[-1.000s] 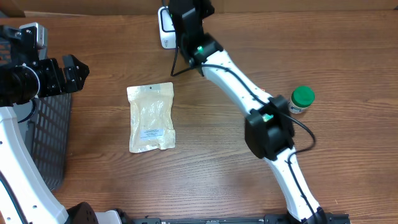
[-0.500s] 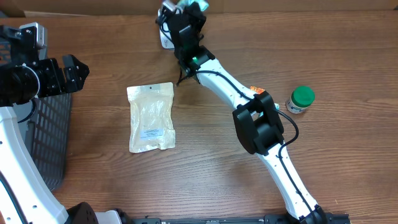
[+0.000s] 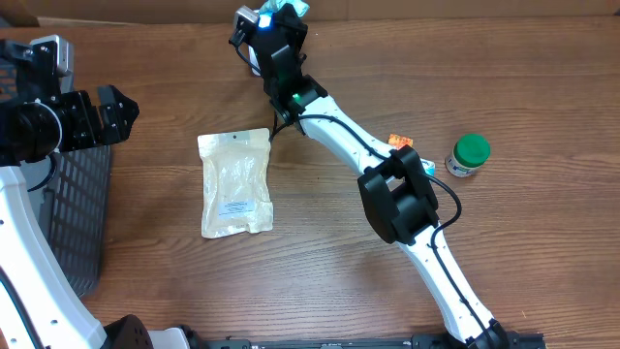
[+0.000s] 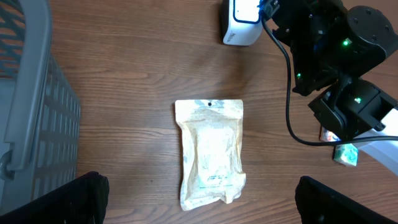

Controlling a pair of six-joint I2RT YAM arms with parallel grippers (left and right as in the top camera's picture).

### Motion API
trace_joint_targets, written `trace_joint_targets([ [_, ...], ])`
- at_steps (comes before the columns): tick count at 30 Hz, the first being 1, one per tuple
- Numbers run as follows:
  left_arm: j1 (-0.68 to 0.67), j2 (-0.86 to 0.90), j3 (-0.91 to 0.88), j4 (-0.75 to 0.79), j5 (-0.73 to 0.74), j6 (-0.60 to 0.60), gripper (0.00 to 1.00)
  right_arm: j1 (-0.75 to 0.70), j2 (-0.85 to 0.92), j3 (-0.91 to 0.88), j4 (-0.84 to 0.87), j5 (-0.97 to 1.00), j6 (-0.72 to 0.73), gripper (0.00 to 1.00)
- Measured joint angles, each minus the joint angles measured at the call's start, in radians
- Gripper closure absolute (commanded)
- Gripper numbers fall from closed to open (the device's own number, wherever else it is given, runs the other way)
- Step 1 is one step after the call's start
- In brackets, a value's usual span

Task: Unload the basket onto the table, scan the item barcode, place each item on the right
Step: 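Carry the green pack up and hold it in front of the scanner, then carry the green pack right and set it beside the jar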

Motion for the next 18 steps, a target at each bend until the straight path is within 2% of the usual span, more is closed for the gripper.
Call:
trace_joint_targets([
  [4,0.000,0.000,0.000,0.000,0.000,0.000,0.00,0.003,0.000,0.000,0.014,0.034,0.018,0.96],
  [8,0.000,0.000,0.000,0.000,0.000,0.000,0.01,0.006,-0.011,0.000,0.017,0.142,0.114,0.96],
  [10,0.000,0.000,0.000,0.000,0.000,0.000,0.00,0.008,-0.035,-0.002,-0.039,0.199,0.175,0.96],
  [13,0.000,0.000,0.000,0.000,0.000,0.000,0.01,0.008,-0.123,-0.006,-0.287,0.253,0.330,0.96],
  [14,0.000,0.000,0.000,-0.001,0.000,0.000,0.00,0.006,-0.172,-0.003,-0.470,0.230,0.429,0.96],
  [16,0.000,0.000,0.000,0.000,0.000,0.000,0.01,0.000,-0.263,-0.006,-0.702,0.155,0.581,0.96],
  [18,0.000,0.000,0.000,0.000,0.000,0.000,0.01,-0.011,-0.351,-0.006,-0.837,0.042,0.738,0.96],
])
